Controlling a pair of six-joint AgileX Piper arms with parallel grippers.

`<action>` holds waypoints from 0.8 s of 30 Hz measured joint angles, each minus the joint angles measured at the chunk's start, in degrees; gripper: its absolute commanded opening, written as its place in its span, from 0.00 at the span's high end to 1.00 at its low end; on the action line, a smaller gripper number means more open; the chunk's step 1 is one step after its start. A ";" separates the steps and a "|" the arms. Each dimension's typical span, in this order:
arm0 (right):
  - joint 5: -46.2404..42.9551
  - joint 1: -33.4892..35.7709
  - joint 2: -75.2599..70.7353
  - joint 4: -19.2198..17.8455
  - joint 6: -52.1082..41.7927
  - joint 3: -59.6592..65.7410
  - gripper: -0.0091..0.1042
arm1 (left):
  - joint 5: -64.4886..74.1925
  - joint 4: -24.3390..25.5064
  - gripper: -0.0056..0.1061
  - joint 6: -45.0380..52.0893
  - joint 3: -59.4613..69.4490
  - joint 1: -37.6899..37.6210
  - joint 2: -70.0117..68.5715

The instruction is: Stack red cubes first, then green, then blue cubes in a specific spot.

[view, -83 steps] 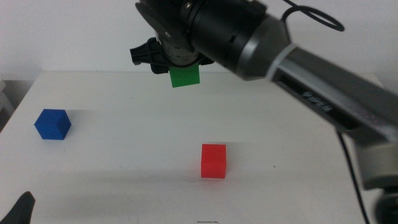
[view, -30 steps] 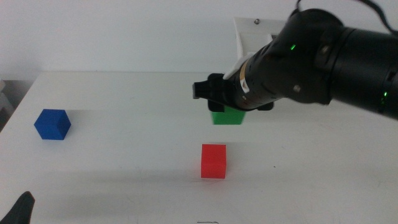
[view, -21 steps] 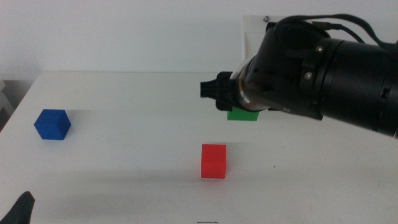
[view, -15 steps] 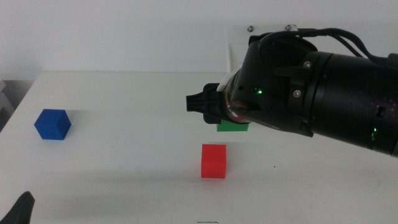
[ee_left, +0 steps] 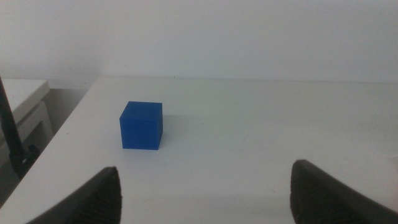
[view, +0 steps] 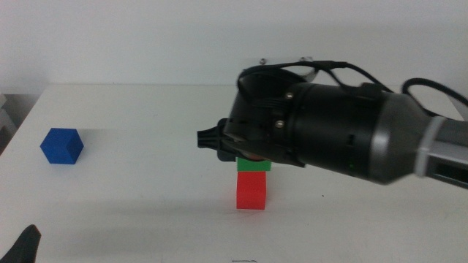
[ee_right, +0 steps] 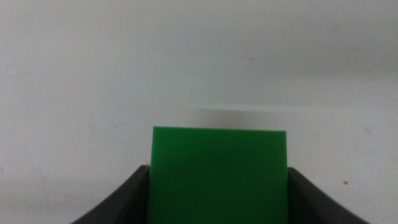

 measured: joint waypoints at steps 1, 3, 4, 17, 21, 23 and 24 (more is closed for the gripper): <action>0.00 0.00 0.77 0.17 0.00 -0.78 0.93 | 0.00 0.00 0.12 0.00 0.00 0.00 0.00; -0.06 0.00 1.93 0.56 0.00 -1.82 0.93 | 0.00 0.00 0.12 0.00 0.00 0.00 0.00; -0.06 0.00 2.48 0.70 0.06 -2.06 0.93 | 0.00 0.00 0.12 0.00 0.00 0.00 0.00; 0.00 -0.81 6.53 1.33 2.28 -2.13 0.93 | 0.00 0.00 0.12 0.00 0.00 0.00 0.00; -0.25 -1.20 7.26 0.20 2.57 -2.10 0.93 | 0.00 0.00 0.12 0.00 0.00 0.00 0.00; -0.53 -1.46 7.61 -0.30 2.81 -2.10 0.93 | 0.00 0.00 0.12 0.00 0.00 0.00 0.00; -0.66 -1.57 7.67 -0.30 2.81 -2.10 0.93 | 0.00 0.00 0.12 0.00 0.00 0.00 0.00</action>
